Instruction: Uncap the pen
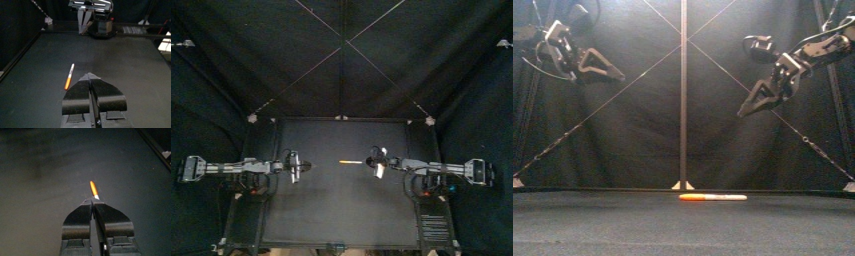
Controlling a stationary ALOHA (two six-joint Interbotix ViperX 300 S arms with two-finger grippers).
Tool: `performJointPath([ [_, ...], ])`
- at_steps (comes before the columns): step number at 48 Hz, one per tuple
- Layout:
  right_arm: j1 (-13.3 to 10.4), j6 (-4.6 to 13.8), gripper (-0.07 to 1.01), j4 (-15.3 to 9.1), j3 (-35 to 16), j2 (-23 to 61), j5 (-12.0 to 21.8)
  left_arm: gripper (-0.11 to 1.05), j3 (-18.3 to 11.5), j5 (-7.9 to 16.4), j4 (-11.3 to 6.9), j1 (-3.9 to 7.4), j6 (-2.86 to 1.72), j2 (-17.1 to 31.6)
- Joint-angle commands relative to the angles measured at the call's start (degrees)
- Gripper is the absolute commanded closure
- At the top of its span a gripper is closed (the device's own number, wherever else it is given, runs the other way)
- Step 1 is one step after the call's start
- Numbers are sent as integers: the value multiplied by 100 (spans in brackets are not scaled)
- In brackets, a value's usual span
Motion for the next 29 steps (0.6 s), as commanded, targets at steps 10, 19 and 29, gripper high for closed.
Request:
performJointPath([
  [10,-202,-44,68,-510,-896,1433,932,36,-562,44,527,229,0,1002],
  [19,-290,-44,45,-853,-1283,2048,1292,19,-773,97,598,325,9,1547],
  [29,-378,-53,28,-940,-1477,2373,1406,8,-1028,369,659,396,9,1986],
])
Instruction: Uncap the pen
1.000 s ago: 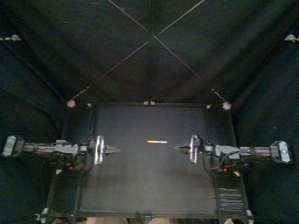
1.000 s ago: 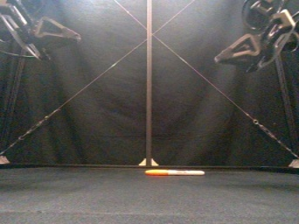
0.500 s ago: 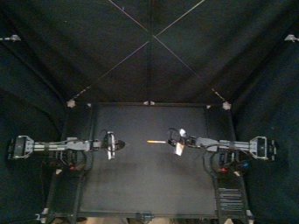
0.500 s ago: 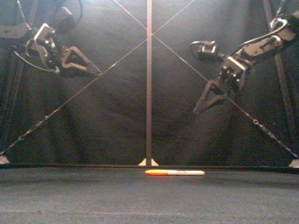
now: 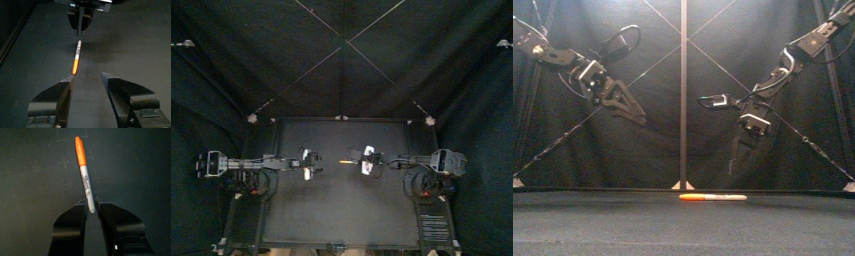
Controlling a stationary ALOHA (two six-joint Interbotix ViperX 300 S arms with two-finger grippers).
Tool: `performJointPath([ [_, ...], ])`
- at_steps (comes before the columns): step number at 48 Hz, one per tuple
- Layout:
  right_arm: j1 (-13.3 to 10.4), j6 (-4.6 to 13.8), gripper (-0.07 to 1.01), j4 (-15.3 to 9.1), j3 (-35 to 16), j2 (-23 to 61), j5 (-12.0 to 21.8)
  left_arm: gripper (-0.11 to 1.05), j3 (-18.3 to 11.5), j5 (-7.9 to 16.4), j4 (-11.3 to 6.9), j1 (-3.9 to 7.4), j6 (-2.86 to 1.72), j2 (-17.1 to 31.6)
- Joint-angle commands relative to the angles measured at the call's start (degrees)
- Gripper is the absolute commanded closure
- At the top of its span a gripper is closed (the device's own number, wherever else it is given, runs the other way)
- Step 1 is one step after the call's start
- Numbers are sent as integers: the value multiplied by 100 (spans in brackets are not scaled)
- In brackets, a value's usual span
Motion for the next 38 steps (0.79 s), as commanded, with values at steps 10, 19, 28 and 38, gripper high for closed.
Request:
performJointPath([
  [10,-88,0,26,26,-185,158,0,7,-606,633,35,62,-9,563],
  [19,-105,9,26,53,-185,343,0,7,-844,747,70,114,-9,888],
  [28,-105,0,26,141,-220,562,0,8,-993,756,149,185,-9,1081],
  [38,-123,18,26,158,-220,791,0,8,-1028,747,149,202,-18,1116],
])
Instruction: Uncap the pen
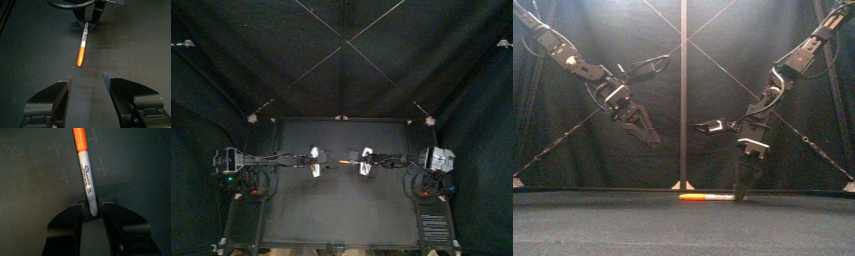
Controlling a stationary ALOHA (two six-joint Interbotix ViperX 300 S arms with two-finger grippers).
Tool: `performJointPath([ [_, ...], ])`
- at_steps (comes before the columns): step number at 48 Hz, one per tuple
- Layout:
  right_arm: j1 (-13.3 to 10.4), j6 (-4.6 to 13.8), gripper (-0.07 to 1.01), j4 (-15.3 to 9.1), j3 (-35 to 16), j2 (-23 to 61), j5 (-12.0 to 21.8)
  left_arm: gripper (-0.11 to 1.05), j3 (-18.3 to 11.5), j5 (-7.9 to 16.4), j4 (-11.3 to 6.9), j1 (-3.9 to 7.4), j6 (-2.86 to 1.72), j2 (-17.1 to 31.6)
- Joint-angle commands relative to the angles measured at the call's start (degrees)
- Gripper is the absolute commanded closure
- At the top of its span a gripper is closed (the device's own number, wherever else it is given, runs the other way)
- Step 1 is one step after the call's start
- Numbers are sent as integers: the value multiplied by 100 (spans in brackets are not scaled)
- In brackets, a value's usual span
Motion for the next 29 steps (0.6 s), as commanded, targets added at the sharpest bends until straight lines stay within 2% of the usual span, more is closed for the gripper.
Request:
performJointPath([
  [1,-44,-9,26,18,-88,-26,0,8,-141,-26,18,26,-9,-35],
  [8,-18,-9,28,88,-70,-26,18,8,-132,-9,18,26,-9,-35],
  [14,18,-9,34,79,-35,-79,79,8,-141,-18,9,26,-18,-35],
  [23,193,18,49,70,-53,-220,193,8,-132,-26,18,-9,-18,-44],
  [29,369,35,54,53,-158,-466,193,8,-141,-9,18,-18,-9,-88],
])
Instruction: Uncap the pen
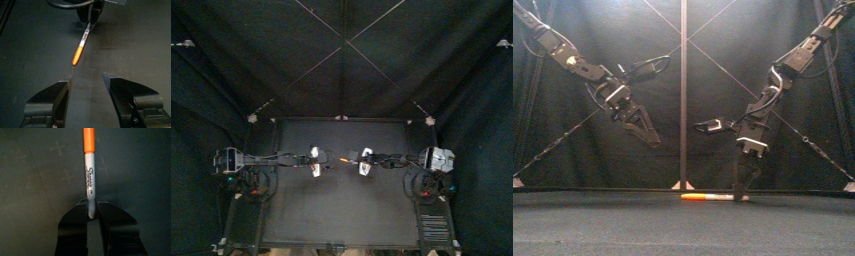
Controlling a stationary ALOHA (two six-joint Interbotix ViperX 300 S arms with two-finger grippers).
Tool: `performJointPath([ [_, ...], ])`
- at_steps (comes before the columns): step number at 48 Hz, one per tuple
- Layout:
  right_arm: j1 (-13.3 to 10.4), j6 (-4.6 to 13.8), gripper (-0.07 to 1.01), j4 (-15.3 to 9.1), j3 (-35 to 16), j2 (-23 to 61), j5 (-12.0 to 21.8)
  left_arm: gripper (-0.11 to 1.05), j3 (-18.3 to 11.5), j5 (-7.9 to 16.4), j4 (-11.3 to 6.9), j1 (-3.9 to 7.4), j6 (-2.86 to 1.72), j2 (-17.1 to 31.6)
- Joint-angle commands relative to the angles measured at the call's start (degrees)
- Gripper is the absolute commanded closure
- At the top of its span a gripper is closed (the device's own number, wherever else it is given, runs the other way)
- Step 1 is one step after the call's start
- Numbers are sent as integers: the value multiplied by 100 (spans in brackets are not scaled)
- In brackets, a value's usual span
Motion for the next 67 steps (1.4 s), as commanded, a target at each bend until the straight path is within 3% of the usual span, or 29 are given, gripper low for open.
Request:
performJointPath([
  [1,185,26,54,-9,-167,-439,-18,8,-141,0,9,-9,-9,-97],
  [10,589,26,54,-18,-457,-809,9,8,-132,-9,-9,-26,-9,-193],
  [18,809,26,54,-79,-686,-879,123,8,-132,0,-53,-202,-26,-272],
  [26,984,35,54,-158,-888,-879,158,8,-114,44,-246,-316,-26,-281],
  [36,1002,44,54,-246,-932,-879,246,8,-97,281,-527,-483,-18,-387],
  [44,1020,44,54,-255,-976,-879,246,8,-62,431,-598,-483,-18,-431],
  [67,1081,0,54,-255,-1072,-888,220,9,9,439,-721,-483,-26,-360],
])
